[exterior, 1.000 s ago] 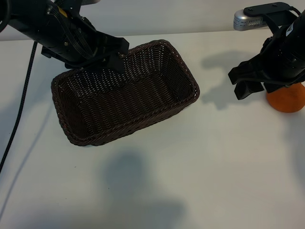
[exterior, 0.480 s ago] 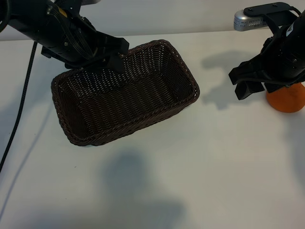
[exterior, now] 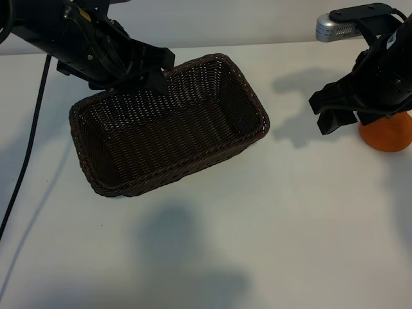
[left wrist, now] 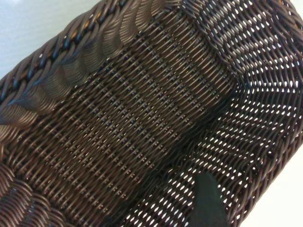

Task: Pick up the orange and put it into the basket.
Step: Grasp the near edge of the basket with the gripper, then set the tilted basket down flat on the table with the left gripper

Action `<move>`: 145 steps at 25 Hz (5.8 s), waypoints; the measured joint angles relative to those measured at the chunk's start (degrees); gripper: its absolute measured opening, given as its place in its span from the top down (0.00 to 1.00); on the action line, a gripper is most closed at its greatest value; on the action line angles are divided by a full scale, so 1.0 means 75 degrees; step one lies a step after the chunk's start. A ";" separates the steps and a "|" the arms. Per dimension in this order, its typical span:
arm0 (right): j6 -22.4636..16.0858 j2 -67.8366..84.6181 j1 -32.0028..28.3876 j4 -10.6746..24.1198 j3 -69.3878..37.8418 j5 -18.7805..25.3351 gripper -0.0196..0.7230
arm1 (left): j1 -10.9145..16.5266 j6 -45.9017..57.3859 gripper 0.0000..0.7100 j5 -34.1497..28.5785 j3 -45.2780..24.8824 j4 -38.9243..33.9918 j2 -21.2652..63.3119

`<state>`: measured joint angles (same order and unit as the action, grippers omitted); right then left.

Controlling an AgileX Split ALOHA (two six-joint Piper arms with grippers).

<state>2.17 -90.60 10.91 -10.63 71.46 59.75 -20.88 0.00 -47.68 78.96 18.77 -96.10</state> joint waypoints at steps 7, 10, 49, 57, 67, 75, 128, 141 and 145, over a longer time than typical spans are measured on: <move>0.0000 0.0000 0.0000 0.0000 0.0000 0.0000 0.17 | 0.0018 0.1194 0.32 -0.0505 -0.0200 -0.1405 0.0317; 0.0000 0.0000 0.0000 0.0000 0.0000 0.0003 0.17 | 0.0025 0.2015 0.32 -0.0611 -0.0638 -0.2439 0.0930; 0.0177 0.0000 0.0000 0.0000 0.0000 0.0207 0.17 | 0.0706 0.5434 0.25 0.2409 -0.3512 -0.3232 0.0275; 0.0177 0.0000 0.0000 0.0000 0.0000 0.0212 0.17 | 0.0706 0.5441 0.25 0.2634 -0.3512 -0.3215 -0.0281; 0.0205 0.0000 0.0000 0.0000 0.0000 0.0239 0.17 | 0.0706 0.5424 0.26 0.2879 -0.3512 -0.3022 -0.0639; 0.0205 0.0000 0.0000 0.0000 0.0000 0.0245 0.17 | 0.0723 0.5440 0.75 0.3081 -0.3512 -0.2961 -0.0639; 0.0231 0.0000 0.0000 0.0006 0.0000 0.0294 0.17 | 0.1182 -0.1539 0.79 0.1746 -0.0935 0.2245 -0.1943; 0.0231 0.0000 0.0000 0.0006 0.0000 0.0294 0.17 | 0.1175 -0.1525 0.79 0.1940 -0.0911 0.1865 -0.2206; 0.0231 0.0000 0.0000 0.0006 0.0000 0.0294 0.17 | 0.1175 -0.1562 0.79 0.2002 -0.0911 0.2022 -0.2399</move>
<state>3.90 -90.60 10.91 -10.58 71.46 61.95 -12.07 -11.72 -32.67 72.13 33.93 -114.09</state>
